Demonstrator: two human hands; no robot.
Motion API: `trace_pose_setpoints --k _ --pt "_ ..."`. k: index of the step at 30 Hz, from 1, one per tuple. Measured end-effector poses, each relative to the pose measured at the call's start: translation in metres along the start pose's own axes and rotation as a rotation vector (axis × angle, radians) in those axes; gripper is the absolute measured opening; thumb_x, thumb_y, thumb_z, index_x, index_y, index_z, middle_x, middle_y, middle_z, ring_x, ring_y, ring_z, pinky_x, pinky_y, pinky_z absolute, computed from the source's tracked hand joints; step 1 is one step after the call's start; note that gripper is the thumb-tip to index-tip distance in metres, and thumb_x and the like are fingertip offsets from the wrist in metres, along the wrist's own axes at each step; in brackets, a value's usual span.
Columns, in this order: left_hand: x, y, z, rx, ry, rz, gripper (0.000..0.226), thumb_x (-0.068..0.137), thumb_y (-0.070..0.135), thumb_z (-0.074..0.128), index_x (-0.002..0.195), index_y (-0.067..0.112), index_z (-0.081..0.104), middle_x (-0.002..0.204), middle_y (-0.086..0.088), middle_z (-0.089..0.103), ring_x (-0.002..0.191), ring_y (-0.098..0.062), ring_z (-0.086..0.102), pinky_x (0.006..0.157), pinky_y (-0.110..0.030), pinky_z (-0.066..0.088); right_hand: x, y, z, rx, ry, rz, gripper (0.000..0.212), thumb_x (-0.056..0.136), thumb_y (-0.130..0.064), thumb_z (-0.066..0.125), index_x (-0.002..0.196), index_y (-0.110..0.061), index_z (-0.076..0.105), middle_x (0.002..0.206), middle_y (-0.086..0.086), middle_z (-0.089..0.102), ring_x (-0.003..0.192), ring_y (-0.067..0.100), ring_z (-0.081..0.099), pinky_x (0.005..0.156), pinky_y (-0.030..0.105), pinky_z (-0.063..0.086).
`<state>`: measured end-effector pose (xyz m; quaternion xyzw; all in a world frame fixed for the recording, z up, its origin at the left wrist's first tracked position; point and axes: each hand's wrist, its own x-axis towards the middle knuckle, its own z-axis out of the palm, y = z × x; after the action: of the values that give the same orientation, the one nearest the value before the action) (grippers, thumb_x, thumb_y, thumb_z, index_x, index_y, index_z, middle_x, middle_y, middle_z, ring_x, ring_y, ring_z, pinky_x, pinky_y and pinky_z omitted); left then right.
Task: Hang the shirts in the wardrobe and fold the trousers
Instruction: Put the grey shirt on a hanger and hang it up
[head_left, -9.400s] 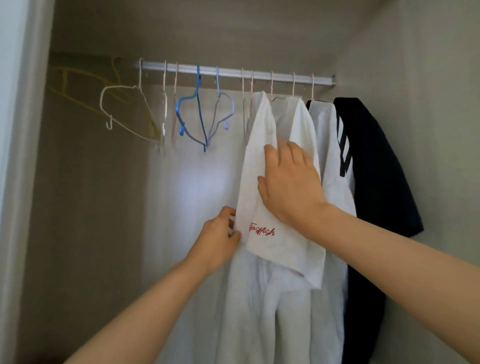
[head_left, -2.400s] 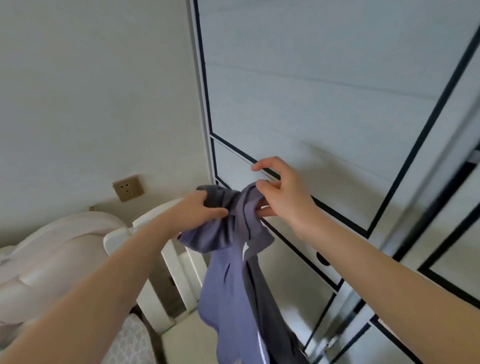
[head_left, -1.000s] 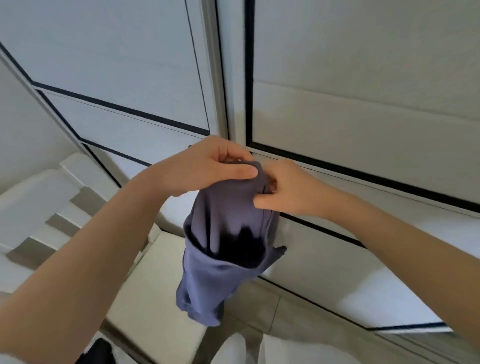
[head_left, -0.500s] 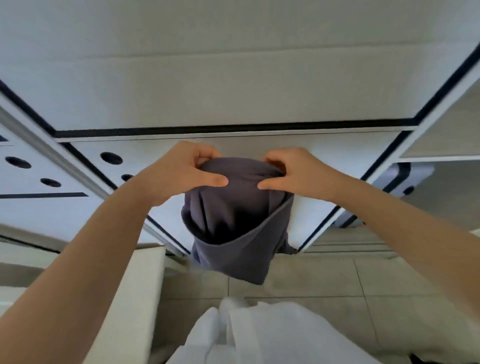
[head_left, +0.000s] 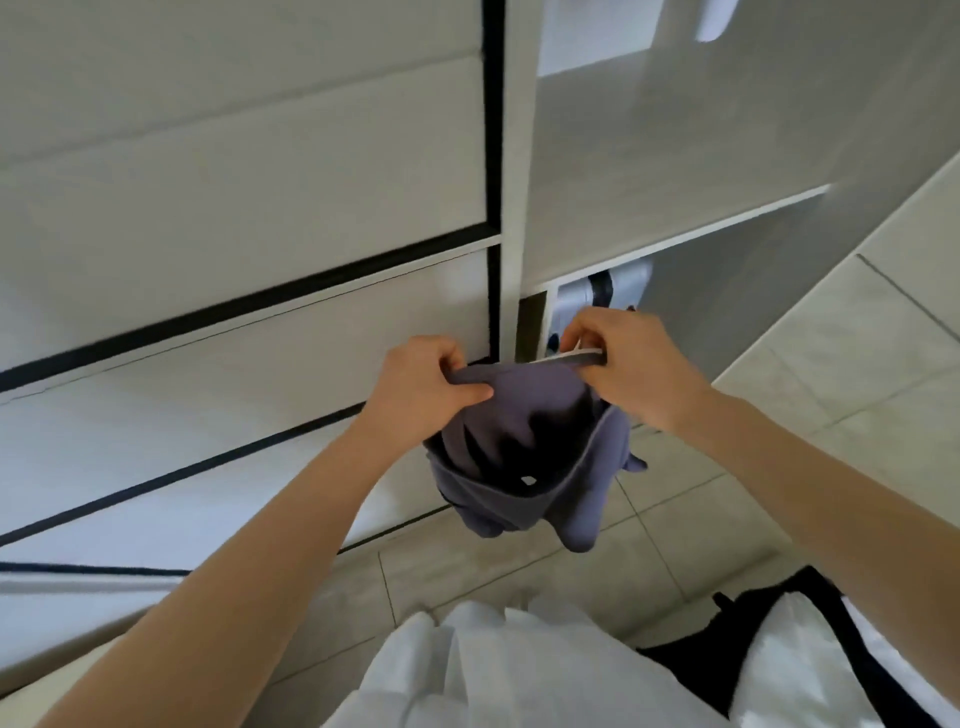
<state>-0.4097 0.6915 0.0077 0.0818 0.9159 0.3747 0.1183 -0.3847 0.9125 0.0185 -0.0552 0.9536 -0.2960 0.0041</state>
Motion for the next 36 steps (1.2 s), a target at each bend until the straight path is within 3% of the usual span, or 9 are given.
trace_pose_setpoints --k 3,6,11,15,17,19,22,28,36 --pt "0.019 0.016 0.031 0.120 -0.113 0.104 0.035 0.077 0.014 0.080 0.069 0.020 0.046 0.068 0.004 0.051 0.063 -0.010 0.047 0.058 -0.018 0.039 -0.005 0.028 -0.013 0.047 0.134 0.113 0.031 0.073 0.010 0.058 0.097 -0.008 0.067 0.066 -0.016 0.051 0.064 0.008 0.049 0.064 0.002 0.035" --pt "0.041 0.030 0.059 0.222 -0.173 0.258 0.022 0.083 0.011 0.073 0.087 0.014 0.052 0.081 0.000 0.057 0.078 -0.018 0.058 0.071 -0.027 0.046 -0.007 0.049 -0.026 0.080 0.273 0.188 0.036 0.071 0.014 0.058 0.101 -0.004 0.067 0.071 0.000 0.058 0.063 0.013 0.049 0.066 0.001 0.035" --pt "0.090 0.061 0.091 0.341 -0.188 0.386 0.013 0.087 0.014 0.066 0.092 0.008 0.056 0.095 -0.010 0.061 0.094 -0.027 0.061 0.073 -0.025 0.036 -0.004 0.086 -0.062 -0.103 0.447 0.162 0.037 0.071 0.007 0.053 0.106 -0.001 0.064 0.089 0.011 0.058 0.072 0.023 0.053 0.070 0.032 0.047" --pt "0.133 0.090 0.098 0.426 -0.198 0.466 0.014 0.089 0.015 0.064 0.094 0.002 0.059 0.101 -0.016 0.063 0.095 -0.030 0.061 0.072 -0.027 0.037 0.011 0.115 -0.092 -0.306 0.495 0.449 0.025 0.088 -0.017 0.055 0.110 -0.008 0.060 0.104 0.016 0.064 0.092 0.041 0.061 0.074 0.045 0.050" --pt "0.152 0.097 0.099 0.432 -0.199 0.451 0.016 0.089 0.016 0.066 0.093 0.001 0.061 0.098 -0.016 0.066 0.092 -0.029 0.064 0.072 -0.026 0.041 0.029 0.125 -0.102 -0.191 0.440 0.640 0.025 0.095 -0.024 0.046 0.098 -0.004 0.061 0.099 0.024 0.064 0.092 0.045 0.058 0.071 0.041 0.044" --pt "0.164 0.102 0.102 0.417 -0.208 0.414 0.021 0.089 0.020 0.068 0.091 0.000 0.062 0.095 -0.016 0.068 0.088 -0.029 0.065 0.071 -0.029 0.044 0.046 0.130 -0.109 0.172 0.452 0.812 0.038 0.098 -0.029 0.040 0.098 0.001 0.062 0.103 0.027 0.063 0.097 0.046 0.057 0.076 0.042 0.048" --pt "0.173 0.108 0.113 0.365 -0.204 0.371 0.028 0.092 0.027 0.065 0.089 -0.001 0.063 0.092 -0.016 0.068 0.087 -0.031 0.064 0.068 -0.031 0.042 0.063 0.136 -0.111 0.613 0.487 0.946 0.040 0.097 -0.039 0.038 0.101 -0.006 0.060 0.104 0.017 0.065 0.096 0.037 0.062 0.083 0.050 0.056" --pt "0.194 0.114 0.116 0.195 -0.167 0.151 0.041 0.102 0.035 0.048 0.076 0.005 0.057 0.075 -0.013 0.060 0.076 -0.033 0.058 0.064 -0.031 0.034 0.073 0.162 -0.131 0.383 0.429 0.756 0.022 0.089 -0.026 0.058 0.083 -0.005 0.059 0.079 0.005 0.057 0.077 0.022 0.052 0.069 0.032 0.043" --pt "0.205 0.132 0.129 0.024 -0.042 -0.032 0.040 0.100 0.032 0.052 0.064 0.016 0.048 0.061 -0.001 0.050 0.058 -0.010 0.046 0.051 -0.024 0.029 0.100 0.234 -0.149 0.026 0.268 0.537 0.023 0.079 0.002 0.060 0.101 -0.003 0.060 0.090 0.005 0.055 0.086 0.023 0.051 0.068 0.024 0.031"
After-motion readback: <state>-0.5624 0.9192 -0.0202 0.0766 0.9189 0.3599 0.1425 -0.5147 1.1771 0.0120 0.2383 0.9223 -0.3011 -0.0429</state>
